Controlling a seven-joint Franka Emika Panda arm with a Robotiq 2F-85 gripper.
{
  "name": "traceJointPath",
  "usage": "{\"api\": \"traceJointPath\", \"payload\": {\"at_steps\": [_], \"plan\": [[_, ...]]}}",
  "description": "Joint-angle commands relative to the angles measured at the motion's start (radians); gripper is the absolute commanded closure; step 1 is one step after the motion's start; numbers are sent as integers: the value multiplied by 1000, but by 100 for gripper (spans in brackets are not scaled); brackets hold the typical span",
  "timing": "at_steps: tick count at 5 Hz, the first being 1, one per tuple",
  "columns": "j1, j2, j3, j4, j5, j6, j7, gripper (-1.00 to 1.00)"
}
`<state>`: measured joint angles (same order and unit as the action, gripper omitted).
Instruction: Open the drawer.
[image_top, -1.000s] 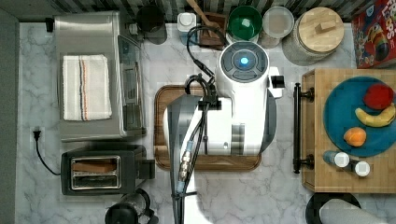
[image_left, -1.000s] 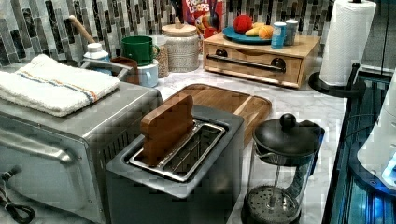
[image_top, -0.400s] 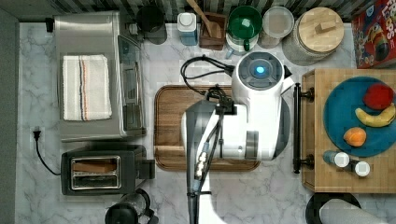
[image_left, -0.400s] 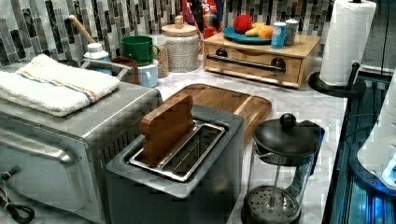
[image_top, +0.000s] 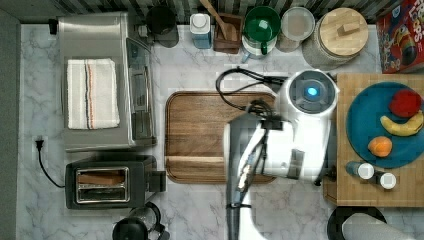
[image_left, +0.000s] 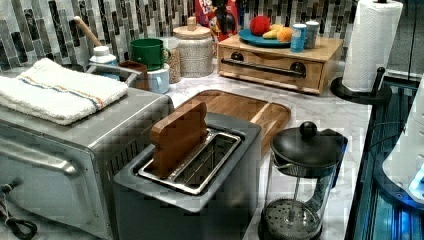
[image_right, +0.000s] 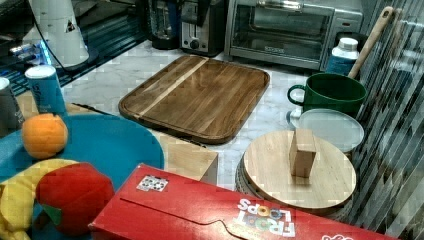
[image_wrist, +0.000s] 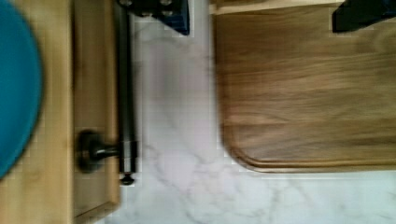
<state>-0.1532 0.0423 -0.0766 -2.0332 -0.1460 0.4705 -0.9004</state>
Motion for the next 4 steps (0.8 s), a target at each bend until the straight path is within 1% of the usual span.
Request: {"api": "traceJointPath", "payload": {"at_steps": [1,2,4], "plan": [[-67,6,-30,-33,-32,122,-213,-100],[-70,27,-32,-34,-55,150,-207,-100],[-103,87,-19,-55,-43,236,-203,-100]]}}
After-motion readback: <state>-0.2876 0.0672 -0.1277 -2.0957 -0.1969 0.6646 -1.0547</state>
